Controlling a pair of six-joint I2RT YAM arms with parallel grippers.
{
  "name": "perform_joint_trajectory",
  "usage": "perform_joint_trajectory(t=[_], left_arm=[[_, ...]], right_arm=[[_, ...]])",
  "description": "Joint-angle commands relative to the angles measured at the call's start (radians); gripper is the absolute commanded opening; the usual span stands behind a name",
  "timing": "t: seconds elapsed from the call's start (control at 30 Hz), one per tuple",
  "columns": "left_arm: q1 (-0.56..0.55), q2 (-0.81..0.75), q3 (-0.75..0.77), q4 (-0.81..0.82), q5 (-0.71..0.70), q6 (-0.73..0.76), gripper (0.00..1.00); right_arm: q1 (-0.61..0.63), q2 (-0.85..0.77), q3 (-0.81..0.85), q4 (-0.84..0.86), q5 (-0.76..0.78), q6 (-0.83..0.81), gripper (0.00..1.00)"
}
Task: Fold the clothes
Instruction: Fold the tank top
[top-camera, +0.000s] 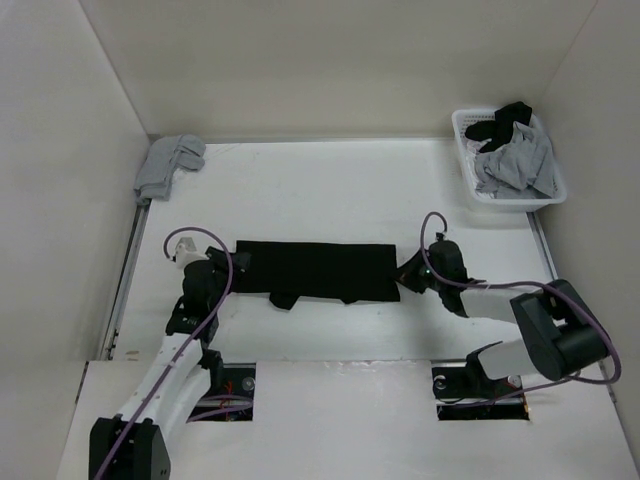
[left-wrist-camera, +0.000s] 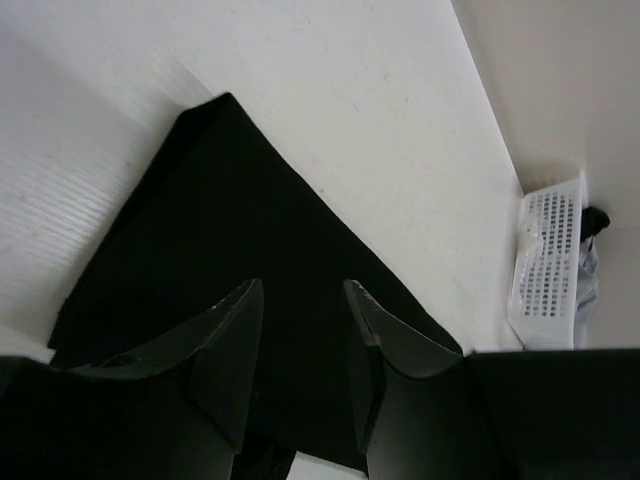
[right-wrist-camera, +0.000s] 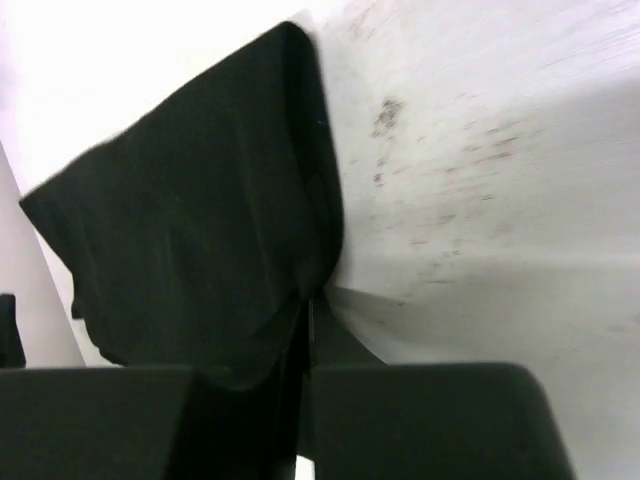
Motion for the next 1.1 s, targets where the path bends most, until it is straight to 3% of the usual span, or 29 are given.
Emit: perform_joint_trajectory(t=[0.0,0.27,0.43,0.7,1.07], left_arm=[[-0.072,0.022,0.036,0.119,-0.051,0.009,0.36],[-0.325,0.122,0.068,0.190,-0.186,-0.019,0.36],[-0.370,0.116,0.090,0.194,-0.193,-0.025,0.36],[-0.335,0.007,0.090,0.119,-0.182,-0.034,0.36],[-0.057,-0.155,0.131,-0.022,-0.013,-0.031,0.36]], right_arm=[[-0.025,-0.080,-0.024,0.060,0.026,0.038,0.02],[-0.068,-0.484,0.051,-0.409,0.216,-0.134,0.00],[0.023,-0.518,0.253,-0.584,0.325,-0.235,0.00],[0.381,-0.224,0.606,-0.699,0.523,-0.327,0.00],[0.658,0.391,1.132,-0.767,0.538,-0.315,0.03]])
